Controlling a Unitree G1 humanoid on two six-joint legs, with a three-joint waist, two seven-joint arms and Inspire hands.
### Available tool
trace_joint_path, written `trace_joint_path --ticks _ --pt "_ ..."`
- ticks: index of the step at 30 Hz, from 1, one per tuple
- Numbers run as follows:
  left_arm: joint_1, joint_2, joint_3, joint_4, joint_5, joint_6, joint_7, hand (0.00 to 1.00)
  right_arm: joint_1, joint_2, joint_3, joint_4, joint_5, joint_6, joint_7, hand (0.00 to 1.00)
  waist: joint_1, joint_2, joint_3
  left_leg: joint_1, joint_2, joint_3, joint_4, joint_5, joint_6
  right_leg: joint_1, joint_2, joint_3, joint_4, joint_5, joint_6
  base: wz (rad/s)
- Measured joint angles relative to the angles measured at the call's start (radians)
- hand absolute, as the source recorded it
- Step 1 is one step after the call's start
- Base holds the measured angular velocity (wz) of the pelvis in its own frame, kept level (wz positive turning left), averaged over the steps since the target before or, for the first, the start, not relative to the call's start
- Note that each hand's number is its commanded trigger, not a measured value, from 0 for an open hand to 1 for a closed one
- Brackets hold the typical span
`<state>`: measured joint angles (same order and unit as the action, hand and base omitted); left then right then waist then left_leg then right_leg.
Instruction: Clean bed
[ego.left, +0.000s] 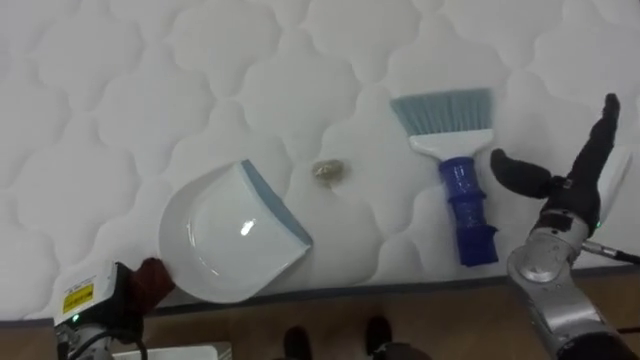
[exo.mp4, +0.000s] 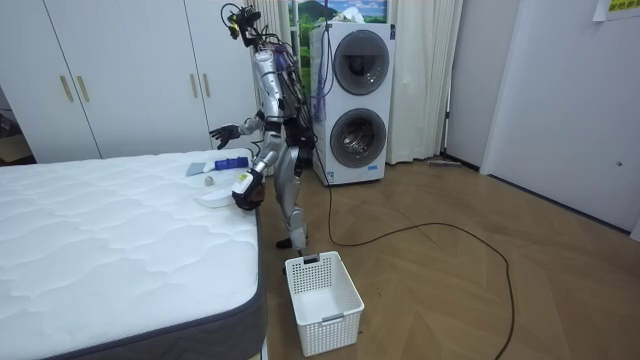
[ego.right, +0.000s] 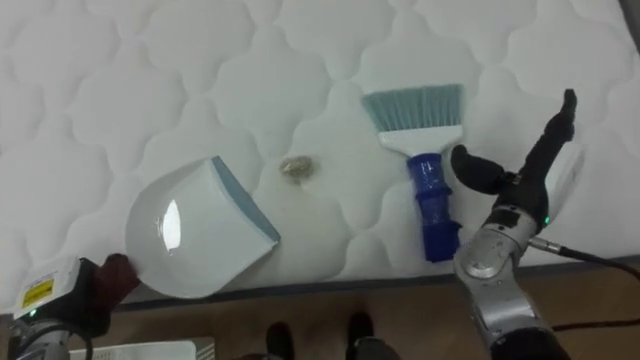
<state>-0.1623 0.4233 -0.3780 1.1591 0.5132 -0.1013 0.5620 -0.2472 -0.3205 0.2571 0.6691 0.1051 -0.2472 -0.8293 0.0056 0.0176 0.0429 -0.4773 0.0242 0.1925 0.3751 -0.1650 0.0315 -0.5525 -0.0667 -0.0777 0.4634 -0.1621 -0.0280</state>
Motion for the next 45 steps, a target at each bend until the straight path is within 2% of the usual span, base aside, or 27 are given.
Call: trace_joint_path --ticks 1,4,9,19,32,38,45 --pt "-0.003 0.000 0.000 0.000 0.000 0.000 0.006 1.00 -0.001 0.000 0.004 0.018 0.000 0.002 0.011 0.00 0.005 0.001 0.0024 -0.001 0.000 -0.001 -0.001 0.000 0.000 0.000 0.000 -0.001 0.000 0.000 0.000 0.00" --pt "-0.010 0.000 0.000 0.000 0.000 0.007 0.019 1.00 -0.003 0.001 0.008 0.049 0.006 0.021 0.041 0.00 0.011 0.001 0.0030 -0.004 -0.001 -0.006 -0.002 0.000 0.000 -0.002 -0.001 -0.005 -0.001 -0.002 0.000 0.03" --pt "-0.038 0.000 0.000 -0.001 0.010 0.017 0.019 1.00 -0.010 0.000 0.015 0.084 0.012 0.032 0.081 0.00 0.030 0.001 0.0029 -0.016 -0.001 -0.007 0.005 0.000 0.000 -0.011 -0.002 -0.009 0.001 -0.003 -0.001 0.01" --pt "-0.047 0.000 0.003 -0.016 0.023 0.038 0.016 1.00 -0.012 0.000 0.042 0.098 0.010 0.068 0.176 0.00 0.030 0.002 0.0032 -0.018 -0.001 -0.007 0.014 -0.001 0.002 -0.012 -0.006 -0.014 0.005 -0.005 0.000 0.00" --pt "-0.047 0.000 0.003 -0.037 0.050 0.057 0.016 1.00 -0.012 0.000 0.044 0.141 0.008 0.075 0.279 0.00 0.030 0.009 0.0036 -0.018 -0.003 -0.006 0.023 -0.002 0.002 -0.012 -0.020 -0.039 0.031 -0.010 -0.003 0.00" --pt "-0.042 0.000 0.004 -0.037 0.050 0.067 0.016 1.00 -0.008 -0.001 0.045 0.151 0.008 0.096 0.311 0.00 0.031 0.012 0.0026 -0.017 -0.003 -0.004 0.027 -0.002 0.002 -0.014 -0.020 -0.039 0.037 -0.011 -0.004 0.00" --pt "-0.036 0.000 0.004 -0.039 0.050 0.074 0.016 1.00 -0.007 -0.004 0.068 0.230 -0.018 0.095 0.349 0.00 0.029 0.013 0.0021 -0.004 -0.003 -0.005 0.022 -0.002 0.002 0.004 -0.020 -0.046 0.027 -0.011 -0.004 0.01"
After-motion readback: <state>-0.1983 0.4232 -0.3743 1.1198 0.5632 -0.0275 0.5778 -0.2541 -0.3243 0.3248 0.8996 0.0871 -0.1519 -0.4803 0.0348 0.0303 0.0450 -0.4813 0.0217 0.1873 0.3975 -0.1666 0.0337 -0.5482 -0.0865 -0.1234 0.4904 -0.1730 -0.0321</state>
